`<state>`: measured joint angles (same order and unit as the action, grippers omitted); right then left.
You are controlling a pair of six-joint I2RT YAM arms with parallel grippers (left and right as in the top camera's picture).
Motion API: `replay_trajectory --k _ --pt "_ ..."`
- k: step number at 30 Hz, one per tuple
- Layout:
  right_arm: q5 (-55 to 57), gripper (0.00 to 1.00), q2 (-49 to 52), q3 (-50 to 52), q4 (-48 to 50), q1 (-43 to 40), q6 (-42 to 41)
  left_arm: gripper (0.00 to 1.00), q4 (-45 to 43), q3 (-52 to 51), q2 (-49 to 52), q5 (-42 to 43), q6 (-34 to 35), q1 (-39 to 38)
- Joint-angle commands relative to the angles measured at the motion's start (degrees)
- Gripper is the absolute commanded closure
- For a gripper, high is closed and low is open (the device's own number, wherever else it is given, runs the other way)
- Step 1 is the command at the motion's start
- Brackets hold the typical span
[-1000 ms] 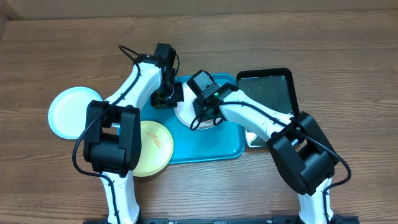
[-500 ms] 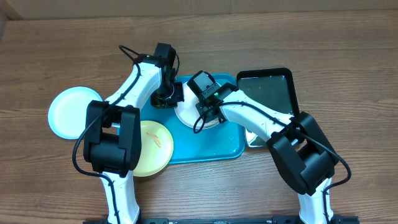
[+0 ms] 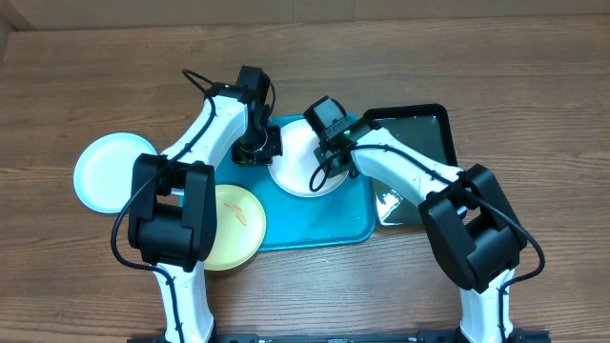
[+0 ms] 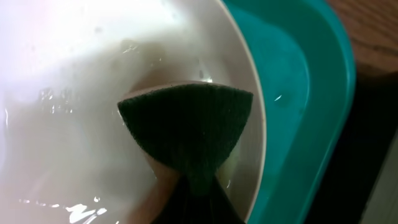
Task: Clean dirty plates on tray and stack at the side
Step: 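Scrub the white plate's sauce with the sponge in the right gripper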
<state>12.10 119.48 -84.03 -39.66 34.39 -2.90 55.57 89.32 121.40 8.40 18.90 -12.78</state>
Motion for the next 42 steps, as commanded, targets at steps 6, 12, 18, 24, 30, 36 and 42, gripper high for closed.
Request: replay_trajectory --k 6,12,18,24,30,36,42 --pt "-0.83 0.96 0.46 2.99 7.10 -2.01 3.41 0.96 0.02 -0.20 -0.42 -1.51 -1.38 -0.11" --pt "-0.83 0.96 0.46 2.99 11.80 -2.01 3.39 0.96 0.02 -0.20 -0.42 -1.51 -1.38 -0.11" --pt "-0.85 0.96 0.46 2.99 15.65 -2.01 3.39 0.96 0.02 -0.20 -0.42 -1.51 -1.62 -0.11" --pt "-2.27 0.96 0.46 2.99 18.21 -2.01 3.37 0.96 0.02 -0.20 -0.44 -1.49 -1.62 -0.11" --pt "-9.53 0.96 -2.12 0.70 16.90 -2.01 3.34 0.96 0.02 -0.20 -0.42 -1.51 -1.62 -0.11" --pt "-12.31 0.96 -9.68 -0.37 14.93 -2.01 3.15 0.96 0.02 -0.20 -0.42 -1.51 -1.62 -0.11" --pt "-18.95 0.96 -12.44 -0.35 10.54 -2.01 3.15 0.96 0.02 -0.20 -0.42 -1.49 -1.62 -0.11"
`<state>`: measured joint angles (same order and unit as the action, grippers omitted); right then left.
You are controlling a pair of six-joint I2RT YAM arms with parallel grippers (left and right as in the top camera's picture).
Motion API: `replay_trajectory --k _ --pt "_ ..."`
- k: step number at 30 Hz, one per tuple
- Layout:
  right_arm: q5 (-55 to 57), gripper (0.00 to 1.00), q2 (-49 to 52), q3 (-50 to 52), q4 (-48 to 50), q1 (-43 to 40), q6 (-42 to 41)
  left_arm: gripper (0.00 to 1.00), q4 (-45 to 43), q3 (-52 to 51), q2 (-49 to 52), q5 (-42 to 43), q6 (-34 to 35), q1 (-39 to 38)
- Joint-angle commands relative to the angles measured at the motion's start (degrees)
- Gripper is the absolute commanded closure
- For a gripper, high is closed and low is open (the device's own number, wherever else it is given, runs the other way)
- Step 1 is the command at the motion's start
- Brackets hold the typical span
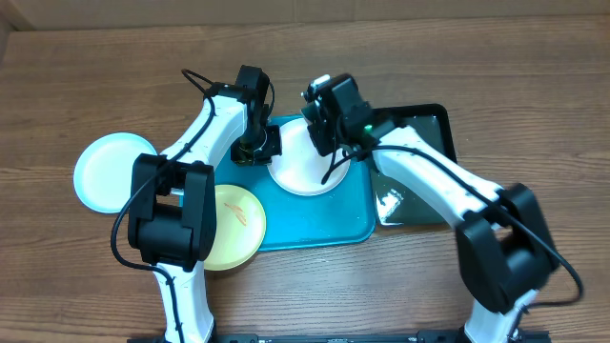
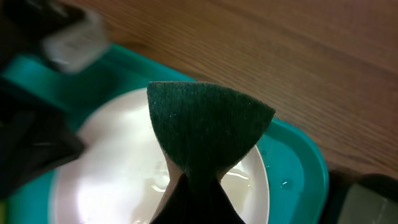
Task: Clean dirty plates on tray and stack at the side
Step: 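Scrub the white plate's sauce with the sponge in the right gripper, then carry the sponge with the right gripper back into the black tray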
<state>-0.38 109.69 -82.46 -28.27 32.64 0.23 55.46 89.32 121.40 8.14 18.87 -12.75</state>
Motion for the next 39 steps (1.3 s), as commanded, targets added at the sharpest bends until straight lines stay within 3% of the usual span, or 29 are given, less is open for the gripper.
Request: replay_trajectory --k 1,15,23,31,39 --pt "-8.74 0.96 -2.49 -1.84 -1.11 -0.26 0.04 0.96 0.13 -0.20 -0.42 -1.22 -1.60 -0.13" --pt "-11.76 0.96 -2.21 4.87 -1.33 -0.02 -15.32 0.96 0.11 -0.20 -0.42 -1.22 -1.57 -0.13" --pt "-11.72 0.96 -2.21 13.55 7.43 1.20 -15.28 0.96 0.11 -0.20 -0.42 -1.22 -1.57 -0.13" --pt "-11.30 0.96 -2.21 13.81 13.29 0.98 -15.32 0.96 0.11 -0.20 -0.42 -1.05 -1.57 -0.13" --pt "0.61 0.96 -2.21 13.84 19.50 0.98 -13.60 0.96 0.11 -0.20 -0.44 -1.05 -1.57 -0.13"
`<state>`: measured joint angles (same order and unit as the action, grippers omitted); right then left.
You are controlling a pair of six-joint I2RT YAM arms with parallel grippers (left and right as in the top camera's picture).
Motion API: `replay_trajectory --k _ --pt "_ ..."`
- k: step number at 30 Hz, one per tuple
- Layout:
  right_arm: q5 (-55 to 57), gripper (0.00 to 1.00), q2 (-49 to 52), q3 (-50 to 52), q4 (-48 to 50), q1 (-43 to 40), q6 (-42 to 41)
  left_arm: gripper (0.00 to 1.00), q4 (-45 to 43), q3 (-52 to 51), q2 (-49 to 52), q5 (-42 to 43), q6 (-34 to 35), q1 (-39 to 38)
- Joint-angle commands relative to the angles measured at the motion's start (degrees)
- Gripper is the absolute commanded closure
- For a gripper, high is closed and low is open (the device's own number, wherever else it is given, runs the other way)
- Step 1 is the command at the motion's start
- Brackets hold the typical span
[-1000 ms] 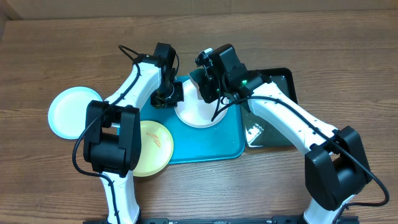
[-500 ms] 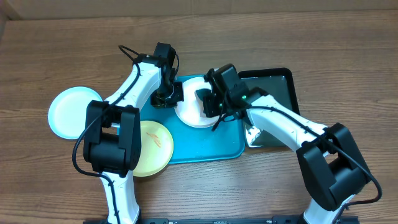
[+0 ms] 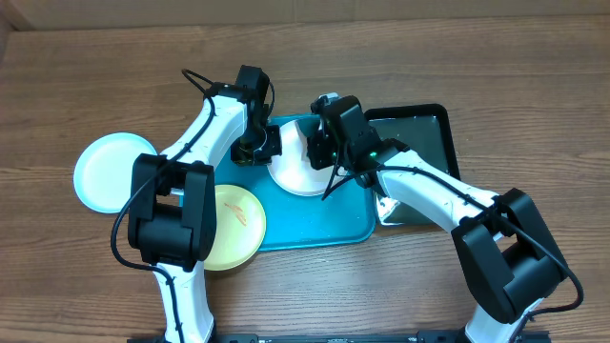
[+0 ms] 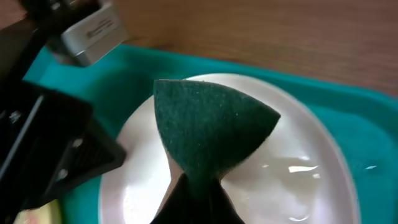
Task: Clean dirty plates on tray and stack at the side
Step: 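Carry the sponge with the right gripper back into the black tray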
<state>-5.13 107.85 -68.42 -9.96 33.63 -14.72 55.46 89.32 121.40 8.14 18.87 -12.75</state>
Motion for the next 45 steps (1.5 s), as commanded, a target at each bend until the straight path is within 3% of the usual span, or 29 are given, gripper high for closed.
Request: replay_trajectory --k 1,15,23,31,37,43,45 --pt "5.35 0.96 -0.37 -0.20 1.60 0.00 2.08 0.96 0.11 -0.20 -0.42 -1.05 -1.57 -0.13" --pt "3.82 0.96 -1.60 -0.81 2.89 -4.46 2.03 0.96 -0.02 -0.20 -0.42 -1.05 -1.57 -0.13" --pt "-0.74 0.96 -11.56 -3.23 -14.51 -14.05 3.15 0.96 -0.22 -0.20 -0.44 -1.05 -1.57 -0.13" --pt "-0.26 0.96 -10.54 -2.29 -35.76 -20.02 9.05 0.96 -0.24 -0.20 -0.42 -1.03 -1.57 -0.13" --pt "6.67 0.96 -9.57 1.95 -40.11 -20.52 9.01 0.96 -0.22 -0.20 -0.42 -1.05 -1.57 -0.13" --pt "6.84 0.96 -9.57 3.50 -39.52 -20.55 9.01 0.96 -0.22 -0.20 -0.42 -1.05 -1.57 -0.13" --pt "6.80 0.86 -9.57 3.50 -39.47 -20.55 9.01 0.96 -0.24 -0.20 -0.42 -1.05 -1.57 -0.13"
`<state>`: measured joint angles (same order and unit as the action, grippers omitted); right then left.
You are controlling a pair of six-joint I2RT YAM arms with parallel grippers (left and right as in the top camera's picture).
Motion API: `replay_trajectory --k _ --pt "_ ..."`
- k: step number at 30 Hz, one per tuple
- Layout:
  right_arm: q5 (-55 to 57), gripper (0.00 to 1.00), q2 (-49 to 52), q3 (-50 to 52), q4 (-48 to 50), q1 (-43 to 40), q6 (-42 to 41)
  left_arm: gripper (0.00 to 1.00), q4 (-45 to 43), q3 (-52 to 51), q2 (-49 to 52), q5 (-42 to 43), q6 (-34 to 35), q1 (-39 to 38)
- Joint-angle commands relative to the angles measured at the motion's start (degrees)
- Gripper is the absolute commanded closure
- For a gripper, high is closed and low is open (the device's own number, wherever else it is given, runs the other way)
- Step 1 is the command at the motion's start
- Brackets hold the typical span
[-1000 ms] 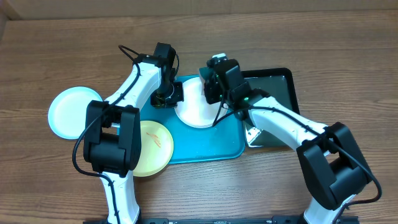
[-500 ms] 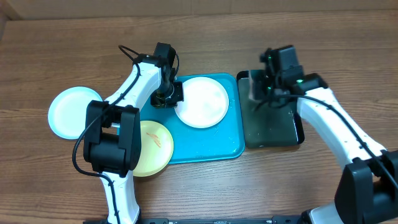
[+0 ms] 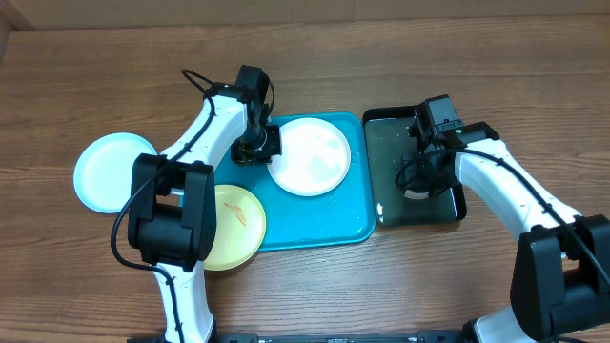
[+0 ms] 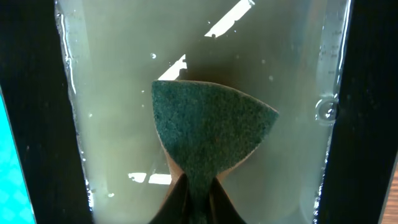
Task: Clean dirty plates on tray and stack at the side
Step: 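Carry the sponge with the right gripper back into the black tray, then release the sponge and move the right gripper out to the right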
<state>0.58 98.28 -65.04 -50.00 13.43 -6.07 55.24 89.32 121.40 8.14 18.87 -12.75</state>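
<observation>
A white plate (image 3: 309, 156) lies wet on the teal tray (image 3: 315, 224). My left gripper (image 3: 257, 145) stands at the plate's left rim; its jaws are hidden from above. My right gripper (image 4: 198, 186) is shut on a green sponge (image 4: 211, 134). It holds the sponge over the murky water in the black basin (image 3: 448, 205), right of the tray. From overhead the right gripper (image 3: 420, 171) is over the basin's middle. A yellow plate (image 3: 232, 224) with orange smears lies at the tray's left front corner.
A pale round plate (image 3: 112, 171) lies on the wooden table (image 3: 477, 57) at the far left. The basin sits tight against the tray's right side. Both arms' cables hang near the grippers.
My right gripper has moved with the sponge from above the white plate's left part to over the water basin on the right. The left arm and the plates have not moved.
The sponge first pressed inside the white plate near its right rim. It was then held above the plate's far edge, and later over its left part beside the left gripper. Now it hangs over the basin's water, and the plate lies uncovered.
</observation>
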Motion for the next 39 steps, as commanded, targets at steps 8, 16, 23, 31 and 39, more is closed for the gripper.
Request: replay_trajectory --k 8,16,23,31,39 --pt "0.87 0.36 0.00 -2.38 -0.28 -0.96 0.35 0.96 -0.09 -0.20 -0.42 -1.03 -1.57 -0.13" --pt "2.16 0.13 0.00 -8.98 -1.03 -11.69 -0.57 0.95 -0.07 -0.20 -0.42 -1.03 -1.57 -0.13" --pt "0.61 0.00 0.02 -8.79 -0.90 -25.64 -7.34 0.79 0.11 -0.20 -0.42 -1.03 -1.55 -0.24" --pt "0.24 0.00 0.02 -8.79 -1.51 -32.63 -8.11 0.80 -1.05 -2.23 -0.33 -1.95 -1.53 -1.86" --pt "0.22 0.00 0.02 -8.79 -1.51 -33.05 -8.11 0.96 -2.19 -3.10 -0.22 -3.21 -1.49 -2.32"
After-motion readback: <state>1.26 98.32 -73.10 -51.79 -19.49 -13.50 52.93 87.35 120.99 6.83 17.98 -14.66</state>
